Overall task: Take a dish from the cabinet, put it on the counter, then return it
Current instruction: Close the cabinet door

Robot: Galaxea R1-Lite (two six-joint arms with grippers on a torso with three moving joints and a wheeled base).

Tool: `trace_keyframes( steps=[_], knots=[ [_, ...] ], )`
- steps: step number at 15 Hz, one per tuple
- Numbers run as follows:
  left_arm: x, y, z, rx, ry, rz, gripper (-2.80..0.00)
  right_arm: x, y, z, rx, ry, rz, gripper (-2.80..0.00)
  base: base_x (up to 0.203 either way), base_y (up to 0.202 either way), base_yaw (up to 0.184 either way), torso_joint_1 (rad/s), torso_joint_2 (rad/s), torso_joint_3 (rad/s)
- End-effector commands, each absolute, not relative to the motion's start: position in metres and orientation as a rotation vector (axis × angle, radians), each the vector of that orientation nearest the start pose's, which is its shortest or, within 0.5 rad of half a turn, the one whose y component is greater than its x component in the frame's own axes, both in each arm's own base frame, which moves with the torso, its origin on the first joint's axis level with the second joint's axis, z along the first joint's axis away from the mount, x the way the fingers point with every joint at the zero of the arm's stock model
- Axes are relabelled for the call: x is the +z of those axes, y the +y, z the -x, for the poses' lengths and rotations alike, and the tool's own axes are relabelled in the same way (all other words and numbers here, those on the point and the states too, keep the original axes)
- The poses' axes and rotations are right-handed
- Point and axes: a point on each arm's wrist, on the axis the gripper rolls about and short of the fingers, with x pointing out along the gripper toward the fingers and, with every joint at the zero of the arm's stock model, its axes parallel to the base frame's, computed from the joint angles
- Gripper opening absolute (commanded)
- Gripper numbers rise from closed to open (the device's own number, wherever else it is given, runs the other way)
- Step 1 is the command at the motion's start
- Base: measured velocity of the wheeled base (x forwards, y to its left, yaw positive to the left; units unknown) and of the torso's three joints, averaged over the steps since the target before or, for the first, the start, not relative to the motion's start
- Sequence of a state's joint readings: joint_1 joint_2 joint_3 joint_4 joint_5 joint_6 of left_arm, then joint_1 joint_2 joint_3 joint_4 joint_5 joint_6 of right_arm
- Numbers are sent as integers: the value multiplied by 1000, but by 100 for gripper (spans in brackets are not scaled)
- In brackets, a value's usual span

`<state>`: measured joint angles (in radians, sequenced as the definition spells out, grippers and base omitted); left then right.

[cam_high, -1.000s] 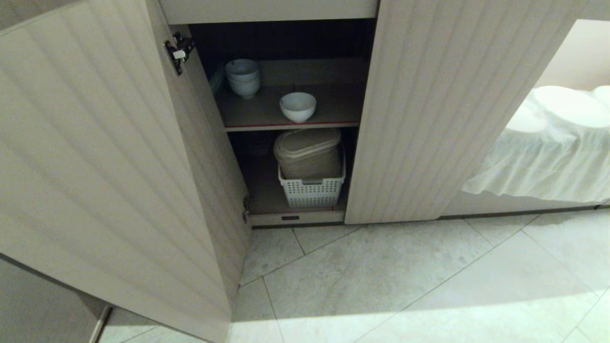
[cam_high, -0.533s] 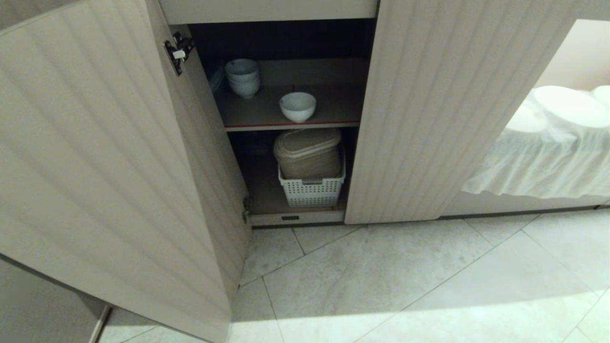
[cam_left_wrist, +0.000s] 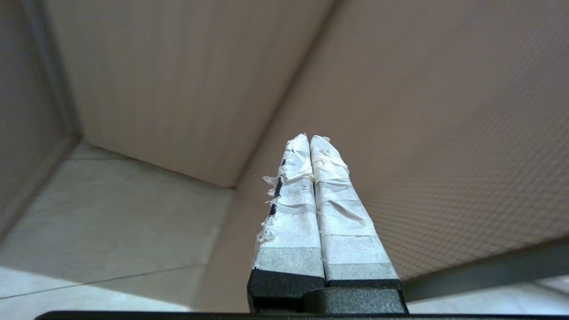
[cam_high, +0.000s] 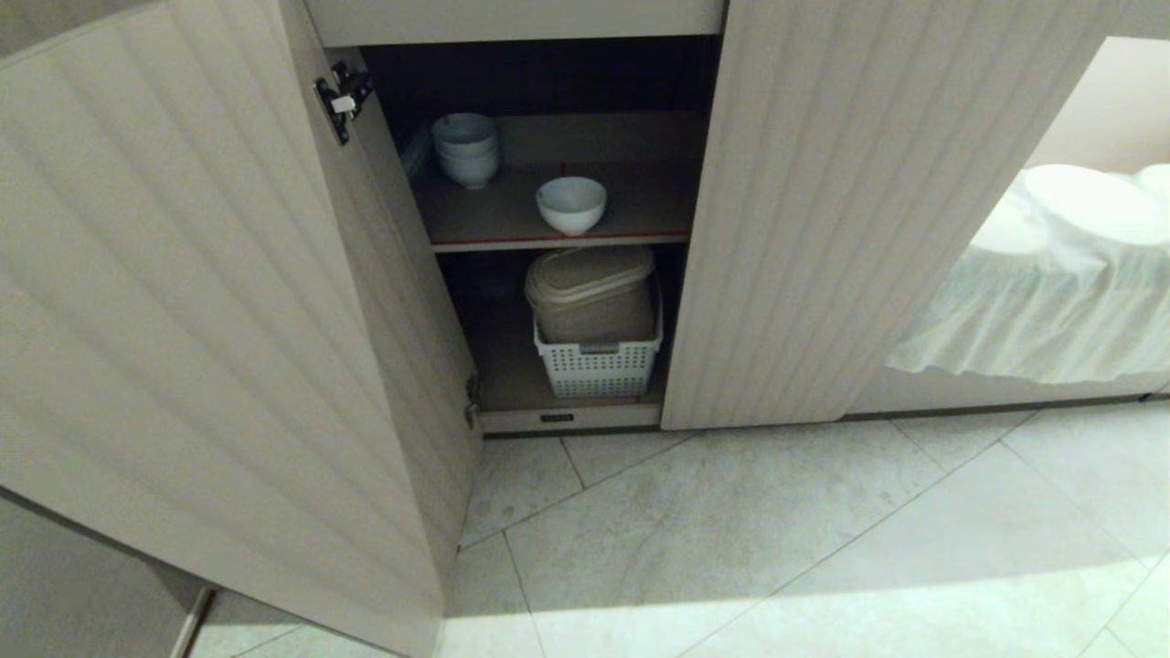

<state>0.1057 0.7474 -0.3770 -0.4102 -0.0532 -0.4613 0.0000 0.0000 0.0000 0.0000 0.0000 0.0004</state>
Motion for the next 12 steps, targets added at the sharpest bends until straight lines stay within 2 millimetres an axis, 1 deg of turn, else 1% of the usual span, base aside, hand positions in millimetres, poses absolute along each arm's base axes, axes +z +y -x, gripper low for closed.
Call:
trace_keyframes(
  steps=[1, 6, 12],
  knots=[
    [215, 5, -73, 12, -47, 483, -280, 75, 0, 23, 0, 0, 0, -280, 0, 0, 0, 0, 0, 0],
    [216, 2, -73, -86, -27, 543, -280, 75, 0, 23, 0, 0, 0, -280, 0, 0, 0, 0, 0, 0],
    [217, -3, -77, -198, -3, 557, -280, 75, 0, 23, 0, 0, 0, -280, 0, 0, 0, 0, 0, 0]
  ],
)
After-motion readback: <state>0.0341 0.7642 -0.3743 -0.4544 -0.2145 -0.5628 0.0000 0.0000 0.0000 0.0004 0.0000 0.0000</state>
